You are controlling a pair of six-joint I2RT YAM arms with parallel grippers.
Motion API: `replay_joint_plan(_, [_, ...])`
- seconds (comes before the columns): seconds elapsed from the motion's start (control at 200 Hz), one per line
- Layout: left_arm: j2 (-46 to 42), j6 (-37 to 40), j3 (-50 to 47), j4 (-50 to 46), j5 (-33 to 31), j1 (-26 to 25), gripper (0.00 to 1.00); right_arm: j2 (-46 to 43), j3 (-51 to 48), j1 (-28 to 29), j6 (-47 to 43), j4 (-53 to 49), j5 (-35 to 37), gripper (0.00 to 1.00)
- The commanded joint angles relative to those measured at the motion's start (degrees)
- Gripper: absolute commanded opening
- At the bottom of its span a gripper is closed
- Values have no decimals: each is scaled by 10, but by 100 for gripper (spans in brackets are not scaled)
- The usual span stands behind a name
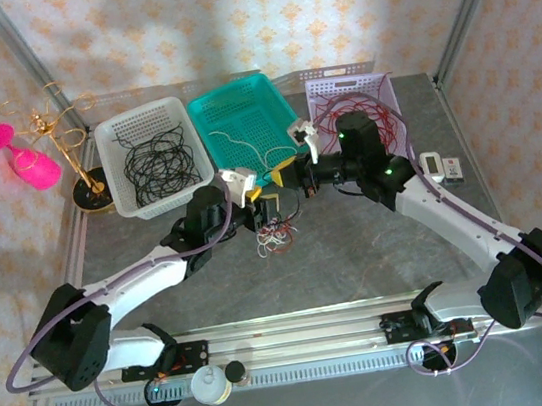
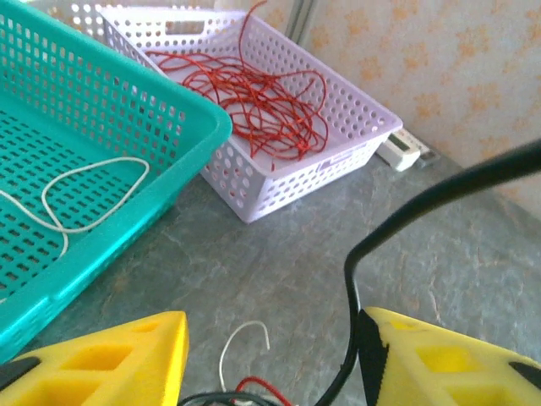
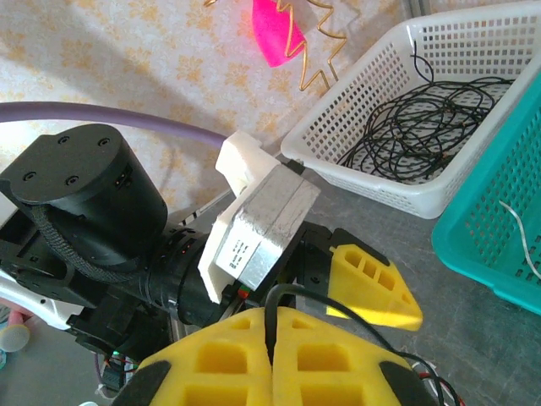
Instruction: Untangle the cables
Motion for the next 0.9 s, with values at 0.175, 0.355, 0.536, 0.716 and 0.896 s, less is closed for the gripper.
replay_joint_plan(0.175, [19, 16, -11, 133, 2, -17, 78, -30, -6, -4, 3, 40, 0, 0])
replay_joint_plan(0.355, [21, -16, -19, 169, -82, -18, 49, -24, -11, -4, 7, 48, -10, 0])
replay_joint_plan(0.536, [20, -41, 12, 143, -202, -27, 0, -39, -39, -3, 15, 61, 59, 16])
replay_joint_plan(0.716, [-18, -16, 33, 98, -251, -69, 0, -85, -102, 20, 19, 107, 223, 24])
replay_joint_plan(0.896, [-66, -11, 51, 37, -297, -106, 0, -98, -179, 47, 58, 235, 314, 38])
